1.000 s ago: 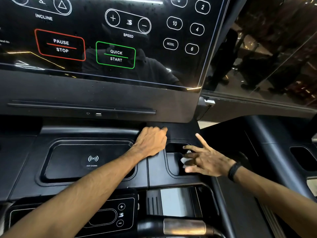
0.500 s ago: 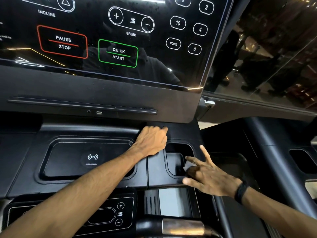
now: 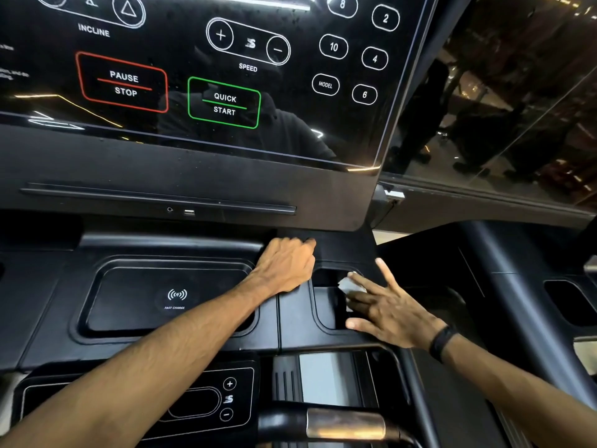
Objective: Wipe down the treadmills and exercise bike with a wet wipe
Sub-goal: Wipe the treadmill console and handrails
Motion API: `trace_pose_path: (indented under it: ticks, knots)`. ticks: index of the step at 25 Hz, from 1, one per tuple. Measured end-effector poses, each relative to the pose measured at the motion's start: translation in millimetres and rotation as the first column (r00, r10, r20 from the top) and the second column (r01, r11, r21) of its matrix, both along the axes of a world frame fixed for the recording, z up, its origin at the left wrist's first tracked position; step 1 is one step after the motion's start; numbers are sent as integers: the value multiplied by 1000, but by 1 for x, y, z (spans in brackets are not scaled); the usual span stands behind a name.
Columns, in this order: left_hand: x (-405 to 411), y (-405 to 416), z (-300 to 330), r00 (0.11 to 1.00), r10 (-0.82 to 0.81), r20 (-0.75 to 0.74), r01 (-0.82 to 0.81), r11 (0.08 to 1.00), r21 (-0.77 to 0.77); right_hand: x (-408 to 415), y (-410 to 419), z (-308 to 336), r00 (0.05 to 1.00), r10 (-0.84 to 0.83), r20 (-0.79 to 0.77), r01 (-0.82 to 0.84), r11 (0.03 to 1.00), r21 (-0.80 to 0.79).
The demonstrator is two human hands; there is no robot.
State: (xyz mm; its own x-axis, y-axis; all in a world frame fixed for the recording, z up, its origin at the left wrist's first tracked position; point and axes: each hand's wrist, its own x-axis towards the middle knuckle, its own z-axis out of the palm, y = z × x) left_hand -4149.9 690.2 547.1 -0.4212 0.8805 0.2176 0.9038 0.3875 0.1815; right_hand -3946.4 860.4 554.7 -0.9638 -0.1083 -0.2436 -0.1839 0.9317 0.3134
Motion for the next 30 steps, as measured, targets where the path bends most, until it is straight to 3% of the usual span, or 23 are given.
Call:
trace_pose_path:
  ticks: [3, 10, 13, 17, 23, 25, 30]
  knots:
    - [0, 1, 0, 1000, -3, -4, 3, 1000, 1, 11, 3, 1, 997, 44, 70, -41, 998, -39]
    - [0, -1, 1, 1000, 1, -18, -1, 1000, 0, -10, 4, -1, 984, 87, -153, -89, 996, -3]
    - [0, -1, 1, 1000, -2, -15, 2, 1000, 5, -2, 7, 9, 988, -37, -152, 35, 999, -15]
    - [1, 1, 3, 1000, -2, -15, 2, 1000, 0, -10, 5, 20, 973, -229, -10, 228, 972, -56]
    - [0, 3, 3, 1000, 0, -22, -1, 1000, -13, -47, 3, 16, 938, -337, 83, 347, 900, -263]
    - [1, 3, 3, 1000, 0, -27, 0, 1000, -12, -52, -1, 15, 942, -320, 97, 334, 911, -243]
    - [1, 3, 5, 1000, 13, -5, -13, 999, -30, -68, -31, 21, 970, -239, -41, 225, 950, -216]
